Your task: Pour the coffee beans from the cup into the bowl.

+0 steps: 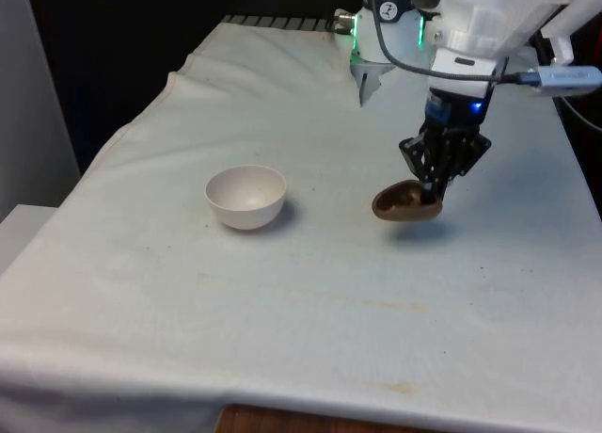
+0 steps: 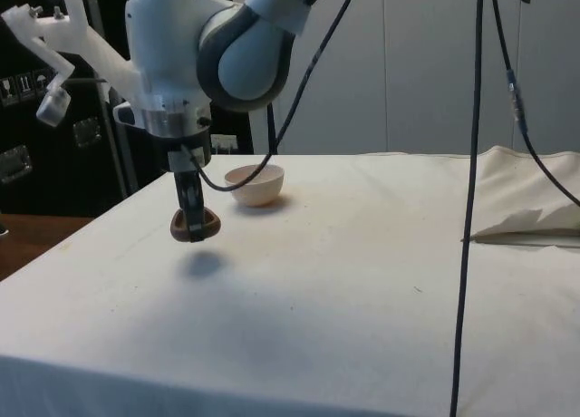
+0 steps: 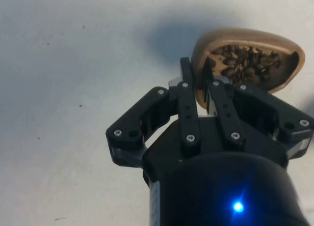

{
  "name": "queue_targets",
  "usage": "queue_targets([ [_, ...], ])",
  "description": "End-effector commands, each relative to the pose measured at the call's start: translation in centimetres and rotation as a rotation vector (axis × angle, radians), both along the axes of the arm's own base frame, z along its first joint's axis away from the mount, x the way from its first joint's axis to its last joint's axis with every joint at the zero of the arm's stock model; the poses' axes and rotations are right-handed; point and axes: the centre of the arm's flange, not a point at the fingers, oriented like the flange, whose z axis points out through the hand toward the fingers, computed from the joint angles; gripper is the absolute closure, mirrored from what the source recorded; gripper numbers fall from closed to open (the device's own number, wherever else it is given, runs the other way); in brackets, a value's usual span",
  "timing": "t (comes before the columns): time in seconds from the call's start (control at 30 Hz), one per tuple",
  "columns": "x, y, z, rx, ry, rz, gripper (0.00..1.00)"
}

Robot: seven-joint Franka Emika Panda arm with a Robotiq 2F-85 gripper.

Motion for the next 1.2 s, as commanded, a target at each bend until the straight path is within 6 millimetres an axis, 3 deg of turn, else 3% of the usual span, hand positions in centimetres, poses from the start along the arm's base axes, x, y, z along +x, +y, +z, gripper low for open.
queue_targets([
  [0.0, -0.2, -0.3, 0.6, 0.011, 0.003, -0.006, 1.0],
  [0.67, 0.4, -1.9, 5.1, 0.027, -0.02, -0.073, 1.0],
  [1.17, 0.2, -2.3, 10.0, 0.032, -0.03, -0.117, 1.0],
])
